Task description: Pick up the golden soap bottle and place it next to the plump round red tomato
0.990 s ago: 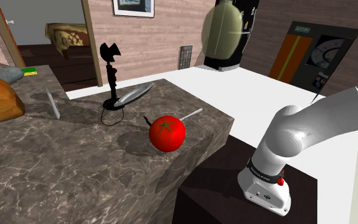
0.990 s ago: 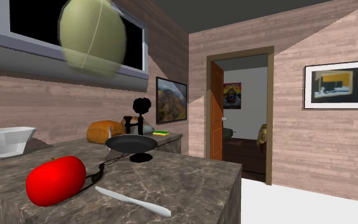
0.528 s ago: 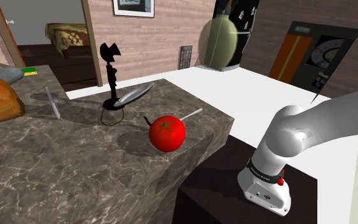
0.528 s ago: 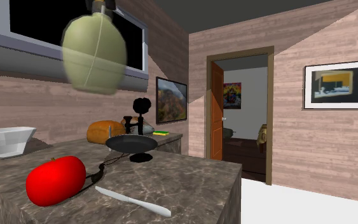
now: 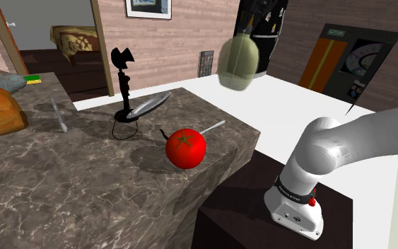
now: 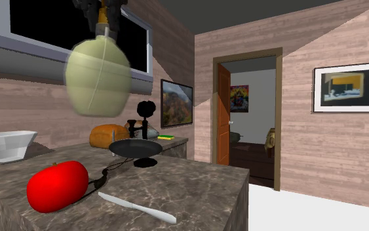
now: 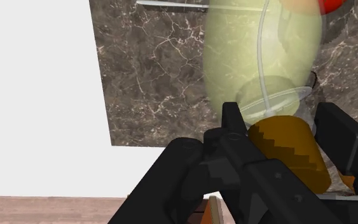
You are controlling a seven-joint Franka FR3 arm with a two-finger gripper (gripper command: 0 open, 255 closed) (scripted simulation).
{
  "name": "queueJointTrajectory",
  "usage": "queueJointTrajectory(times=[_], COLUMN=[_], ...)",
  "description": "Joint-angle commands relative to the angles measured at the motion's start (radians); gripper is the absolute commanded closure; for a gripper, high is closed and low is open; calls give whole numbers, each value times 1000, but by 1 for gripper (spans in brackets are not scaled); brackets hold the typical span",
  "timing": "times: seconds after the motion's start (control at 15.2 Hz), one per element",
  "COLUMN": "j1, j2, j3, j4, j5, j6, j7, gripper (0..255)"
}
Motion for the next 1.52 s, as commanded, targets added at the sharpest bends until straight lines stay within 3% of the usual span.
queueJointTrajectory(times=[0.0,1.45], j1=[1,8], j2=[-21,-196], j3=[0,13], j4=[-43,-450], j5=[1,18], j6=[22,254], j7=[-3,-23], gripper=[255,255])
